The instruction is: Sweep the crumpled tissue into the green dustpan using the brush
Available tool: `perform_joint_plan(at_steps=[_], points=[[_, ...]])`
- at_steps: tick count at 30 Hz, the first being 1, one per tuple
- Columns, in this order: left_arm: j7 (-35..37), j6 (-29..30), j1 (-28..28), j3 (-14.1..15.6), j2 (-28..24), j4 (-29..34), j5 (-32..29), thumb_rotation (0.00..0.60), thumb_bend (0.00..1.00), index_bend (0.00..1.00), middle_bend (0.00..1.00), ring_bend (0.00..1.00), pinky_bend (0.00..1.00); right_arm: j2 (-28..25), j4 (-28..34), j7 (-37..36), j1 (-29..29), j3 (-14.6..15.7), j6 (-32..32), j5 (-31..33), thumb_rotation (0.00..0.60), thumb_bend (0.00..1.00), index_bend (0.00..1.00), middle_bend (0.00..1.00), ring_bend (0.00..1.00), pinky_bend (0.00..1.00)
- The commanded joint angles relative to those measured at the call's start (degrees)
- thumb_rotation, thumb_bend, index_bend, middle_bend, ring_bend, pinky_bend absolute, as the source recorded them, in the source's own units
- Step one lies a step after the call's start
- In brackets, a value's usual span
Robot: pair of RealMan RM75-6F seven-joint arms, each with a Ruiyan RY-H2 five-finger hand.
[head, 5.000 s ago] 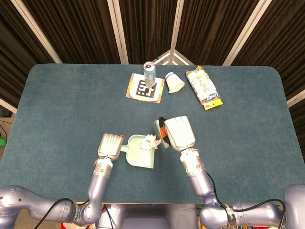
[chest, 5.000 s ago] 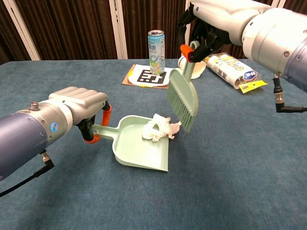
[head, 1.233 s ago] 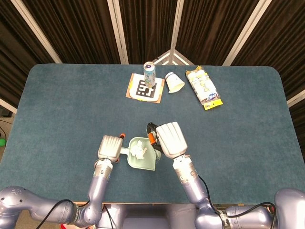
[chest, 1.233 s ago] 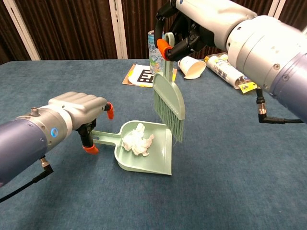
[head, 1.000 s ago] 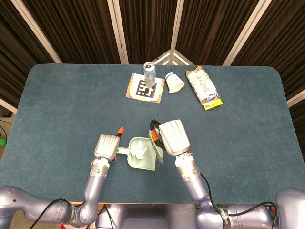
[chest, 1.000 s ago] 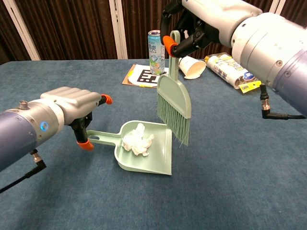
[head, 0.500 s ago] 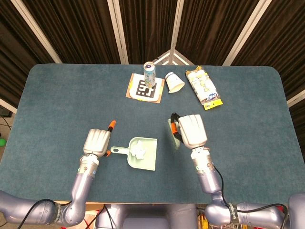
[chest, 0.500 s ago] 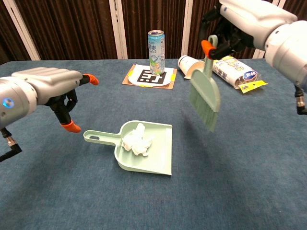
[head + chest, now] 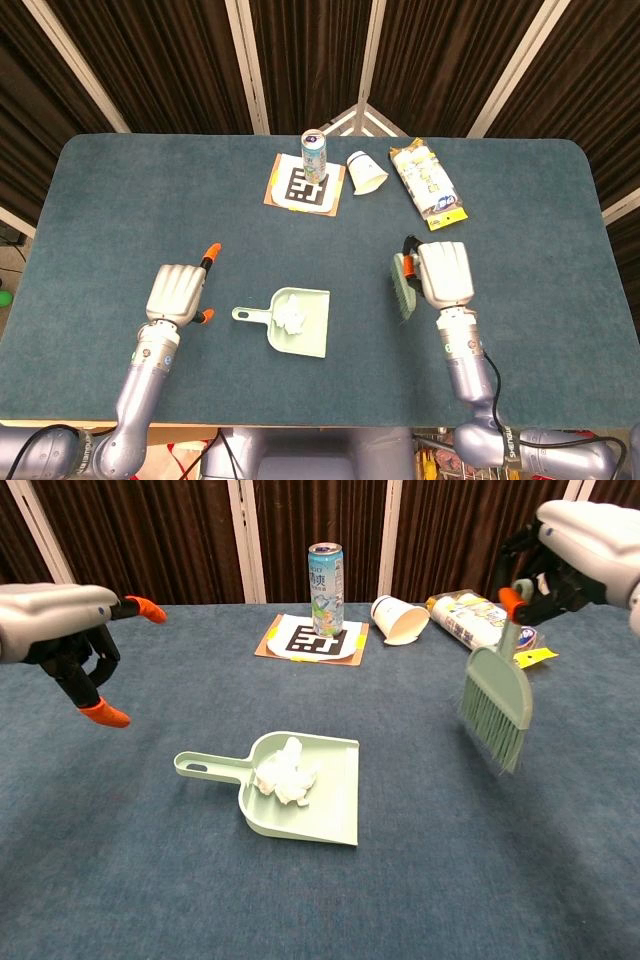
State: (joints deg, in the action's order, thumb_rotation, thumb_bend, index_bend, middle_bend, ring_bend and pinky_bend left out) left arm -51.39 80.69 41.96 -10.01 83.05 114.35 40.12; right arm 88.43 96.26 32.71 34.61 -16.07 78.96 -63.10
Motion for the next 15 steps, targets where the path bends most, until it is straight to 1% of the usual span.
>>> perform_joint_plan(at_steps=[1,3,5,6,9,10,12,13,15], points=[[1.2,-0.1,-0.7,0.2,-1.5,1.1,1.1,0.600,0.00,0.09,0.71,0.83,0.97,-1.0,-0.2,0.1,-0.6,-0.1,-0.2,1.0,0.600,1.00,0.74,0.67,0.65,0.76],[1.9,-0.1,-1.0,0.3,-2.3,1.7,1.7,0.600,0.00,0.09,0.70,0.82,0.97,-1.8,0.0,0.4,-0.9,-0.2,-0.5,1.9,0.600,1.00,0.67,0.61,0.59,0.64],[2.8,-0.2,-1.4,0.5,-3.3,2.6,2.5,0.600,0.00,0.09,0.69,0.81,0.96,-3.1,0.4,1.1,-1.4,-0.1,-0.9,3.1,0.600,1.00,0.59,0.55,0.52,0.54],[3.2,-0.2,-1.6,0.6,-3.7,3.0,2.9,0.600,0.00,0.09,0.68,0.81,0.95,-3.7,0.7,1.5,-1.6,-0.1,-1.2,3.7,0.600,1.00,0.52,0.51,0.47,0.49],[4.0,-0.3,-2.2,1.3,-5.0,4.0,4.1,0.600,0.00,0.09,0.62,0.74,0.90,-5.4,1.7,3.3,-2.2,0.0,-1.9,6.6,0.600,1.00,0.23,0.28,0.21,0.27],[4.3,-0.3,-2.4,1.4,-5.3,4.2,4.4,0.600,0.00,0.08,0.58,0.69,0.86,-5.9,2.2,3.9,-2.4,-0.1,-2.0,7.8,0.600,0.98,0.14,0.21,0.14,0.21],[4.8,-0.2,-2.8,1.8,-5.9,4.8,5.1,0.600,0.00,0.05,0.46,0.57,0.73,-7.0,3.1,5.5,-2.6,-0.4,-1.8,9.9,0.600,0.92,0.03,0.10,0.04,0.14],[5.0,-0.2,-3.0,2.0,-6.2,5.0,5.5,0.600,0.00,0.02,0.39,0.50,0.66,-7.4,3.3,6.1,-2.6,-0.4,-1.7,10.4,0.600,0.87,0.00,0.05,0.01,0.12],[5.4,-0.1,-3.3,2.3,-6.7,5.4,6.0,0.600,0.00,0.00,0.29,0.39,0.55,-8.0,3.5,6.7,-2.7,-0.5,-1.2,10.7,0.600,0.82,0.00,0.01,0.00,0.09]])
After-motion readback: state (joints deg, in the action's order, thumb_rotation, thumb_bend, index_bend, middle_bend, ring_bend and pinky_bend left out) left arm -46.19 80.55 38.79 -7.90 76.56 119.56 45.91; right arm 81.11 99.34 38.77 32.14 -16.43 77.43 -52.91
